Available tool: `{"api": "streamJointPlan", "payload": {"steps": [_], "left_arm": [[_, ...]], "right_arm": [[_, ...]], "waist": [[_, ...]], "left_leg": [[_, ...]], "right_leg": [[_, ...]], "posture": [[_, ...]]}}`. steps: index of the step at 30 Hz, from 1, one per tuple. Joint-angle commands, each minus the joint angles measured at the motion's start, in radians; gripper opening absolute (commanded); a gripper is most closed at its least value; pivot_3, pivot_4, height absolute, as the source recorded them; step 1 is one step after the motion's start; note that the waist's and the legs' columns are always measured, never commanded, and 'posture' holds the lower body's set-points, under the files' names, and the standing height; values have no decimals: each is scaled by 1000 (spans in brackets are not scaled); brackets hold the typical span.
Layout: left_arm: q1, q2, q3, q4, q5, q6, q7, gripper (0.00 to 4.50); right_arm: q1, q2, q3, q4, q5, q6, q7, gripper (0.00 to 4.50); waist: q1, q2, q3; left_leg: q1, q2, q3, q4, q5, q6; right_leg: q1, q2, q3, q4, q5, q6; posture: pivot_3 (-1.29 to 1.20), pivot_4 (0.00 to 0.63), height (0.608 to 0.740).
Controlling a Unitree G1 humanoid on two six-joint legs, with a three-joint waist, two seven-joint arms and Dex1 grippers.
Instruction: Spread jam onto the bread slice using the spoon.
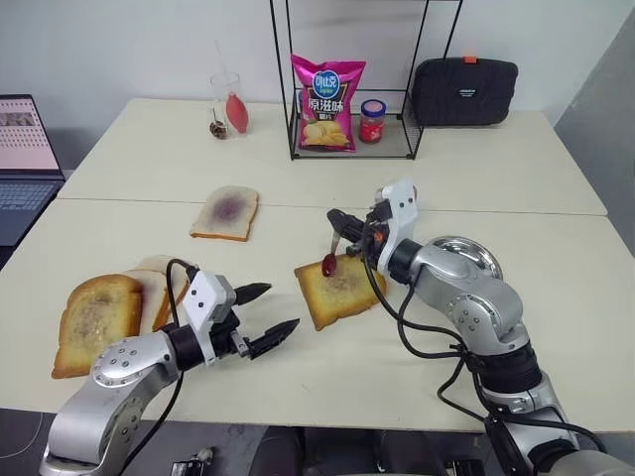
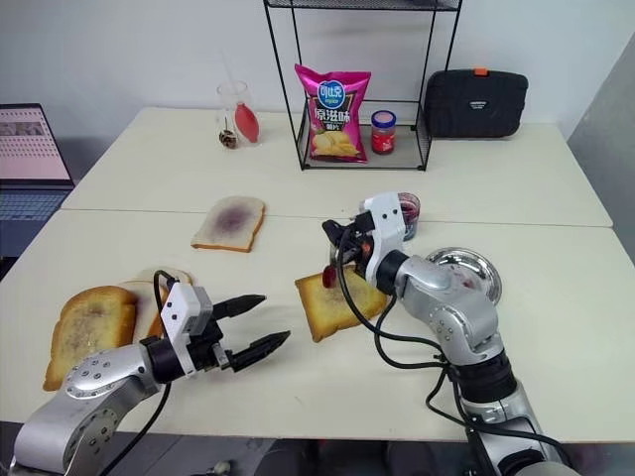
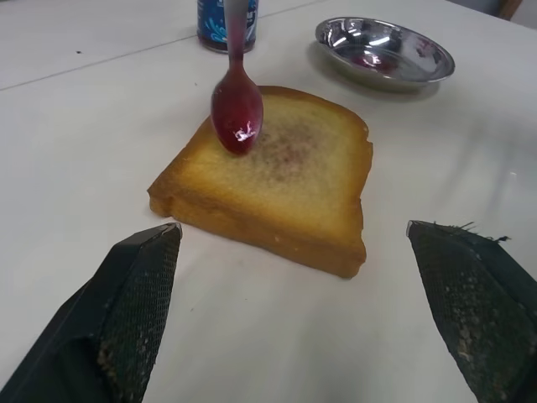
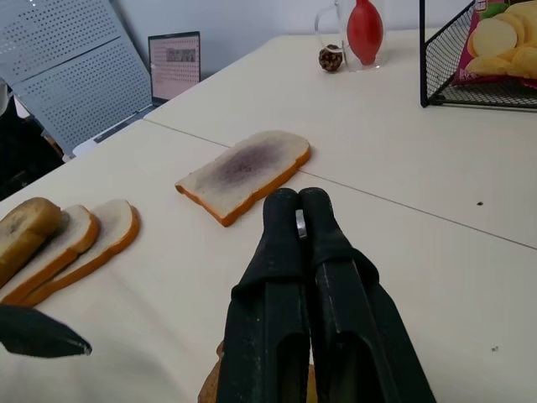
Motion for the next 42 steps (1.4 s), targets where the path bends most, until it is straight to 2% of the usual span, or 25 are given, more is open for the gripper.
{"api": "streamJointPlan", "payload": {"steps": [1, 7, 14, 21, 24, 29, 33, 36, 42], "left_arm": [[-6, -11, -24, -44, 4, -17, 20, 4500], [-20, -10, -41, -33, 5, -23, 27, 4500], [-64, -14, -69, 6, 12, -32, 13, 4500], [-107, -14, -94, 48, 19, -49, -3, 4500], [-123, -9, -93, 64, 19, -54, -14, 4500], [-134, -4, -91, 80, 23, -62, -21, 4500], [-136, -5, -89, 82, 25, -68, -23, 4500], [-132, -3, -81, 74, 24, -68, -20, 4500], [-115, 6, -64, 61, 18, -66, -19, 4500]], "right_arm": [[20, 11, -8, -72, 8, 10, 22, 7], [49, -10, -21, -79, -24, 16, 31, 7], [75, -86, -144, -140, -14, 66, 10, 7], [80, -107, -219, -166, -2, 115, -7, 7], [57, -73, -255, -174, 41, 153, -29, 7], [-3, 136, -386, -134, 271, 264, -178, 7], [-23, 239, -409, -55, 315, 283, -246, 7], [-3, 252, -354, 26, 259, 245, -216, 7], [49, 184, -317, 106, 162, 177, -156, 7]], "waist": [[0, 0, 0], [0, 0, 0], [7, 0, 0], [5, 0, 0], [3, 0, 0], [-4, 0, 0], [-4, 0, 0], [-3, 0, 0], [-2, 0, 0]], "left_leg": [[0, 0, 0, 0, 0, 0], [0, 0, -1, 0, 0, 0], [0, -1, -1, 3, 0, 0], [0, -1, 2, 9, 0, 0], [0, -1, 2, 9, 0, 0], [0, 1, 2, 9, 0, 0], [1, 1, 2, 9, 0, 0], [1, 0, 3, 10, 0, 0], [1, 0, 3, 10, 0, 0]], "right_leg": [[0, 0, 0, 0, 0, 0], [0, 0, -1, 0, 0, 0], [2, 0, -1, 1, 0, 0], [2, 1, -1, 6, 0, 0], [2, 2, -1, 8, 0, 0], [1, 3, 0, 10, 0, 0], [0, 3, -1, 12, 0, 0], [0, 3, 0, 12, 0, 0], [0, 3, 0, 11, 0, 0]], "posture": [[0, 150, 740], [0, 150, 740], [0, 150, 740], [0, 150, 740], [0, 150, 740], [0, 150, 740], [0, 150, 740], [0, 150, 740], [0, 150, 740]]}}
